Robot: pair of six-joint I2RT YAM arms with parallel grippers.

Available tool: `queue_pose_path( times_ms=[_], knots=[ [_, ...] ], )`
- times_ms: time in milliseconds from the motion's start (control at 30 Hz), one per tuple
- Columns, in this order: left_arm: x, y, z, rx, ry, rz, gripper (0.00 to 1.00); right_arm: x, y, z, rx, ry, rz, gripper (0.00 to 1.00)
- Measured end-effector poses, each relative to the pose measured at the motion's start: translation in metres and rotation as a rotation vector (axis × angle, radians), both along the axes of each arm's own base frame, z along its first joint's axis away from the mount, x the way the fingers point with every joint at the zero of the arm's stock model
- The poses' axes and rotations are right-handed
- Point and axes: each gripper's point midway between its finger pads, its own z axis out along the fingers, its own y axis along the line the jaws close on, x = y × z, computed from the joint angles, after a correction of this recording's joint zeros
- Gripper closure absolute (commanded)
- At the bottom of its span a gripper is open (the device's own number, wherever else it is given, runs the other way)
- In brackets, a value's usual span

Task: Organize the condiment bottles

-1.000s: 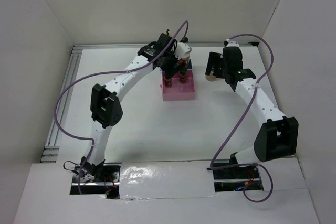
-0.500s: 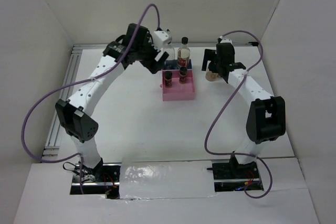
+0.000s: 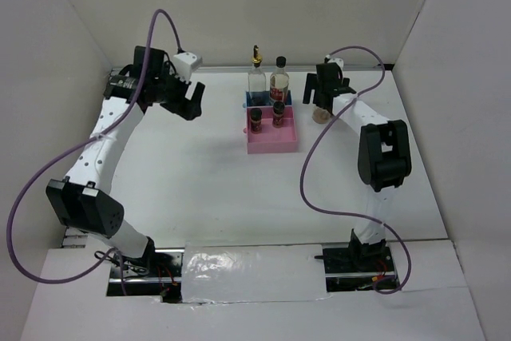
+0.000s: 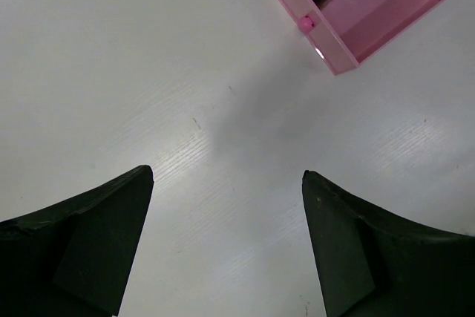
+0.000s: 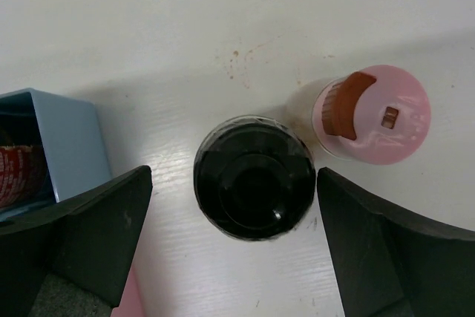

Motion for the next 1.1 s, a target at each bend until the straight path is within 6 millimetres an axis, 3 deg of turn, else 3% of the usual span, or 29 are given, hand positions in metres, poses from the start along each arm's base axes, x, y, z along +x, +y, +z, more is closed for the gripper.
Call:
queue_pose_path(
  times_ms=[167, 400, 533, 567, 633, 733, 867, 967, 1100],
  knots=[
    [-0.002, 0.023, 0.016, -0.043, -0.028, 0.053, 0.06, 0.010, 0.008, -0.004, -0.029, -0.005, -0.013, 0.13],
    [-0.003, 0.026, 0.019, -0.073, -0.024, 0.058, 0.06, 0.013, 0.015, -0.006, -0.038, -0.010, -0.036, 0.18],
    [-0.003, 0.027, 0.020, -0.082, -0.023, 0.057, 0.06, 0.014, 0.012, -0.006, -0.037, -0.014, -0.053, 0.47],
    [-0.003, 0.027, 0.020, -0.084, -0.022, 0.058, 0.06, 0.014, 0.012, -0.006, -0.034, -0.017, -0.058, 0.62],
    [-0.003, 0.028, 0.020, -0.086, -0.023, 0.058, 0.06, 0.014, 0.012, -0.006, -0.033, -0.017, -0.059, 0.80],
    [-0.003, 0.028, 0.020, -0.089, -0.021, 0.057, 0.06, 0.014, 0.012, -0.006, -0.035, -0.017, -0.057, 1.00],
    [-0.003, 0.029, 0.019, -0.089, -0.018, 0.059, 0.06, 0.011, 0.013, -0.005, -0.054, -0.011, -0.049, 1.00],
    [-0.004, 0.029, 0.019, -0.088, -0.016, 0.058, 0.06, -0.007, 0.014, 0.004, -0.073, -0.005, -0.035, 1.00],
    [-0.004, 0.028, 0.019, -0.091, -0.016, 0.055, 0.06, -0.032, 0.015, 0.045, -0.089, -0.056, -0.024, 1.00]
  ],
)
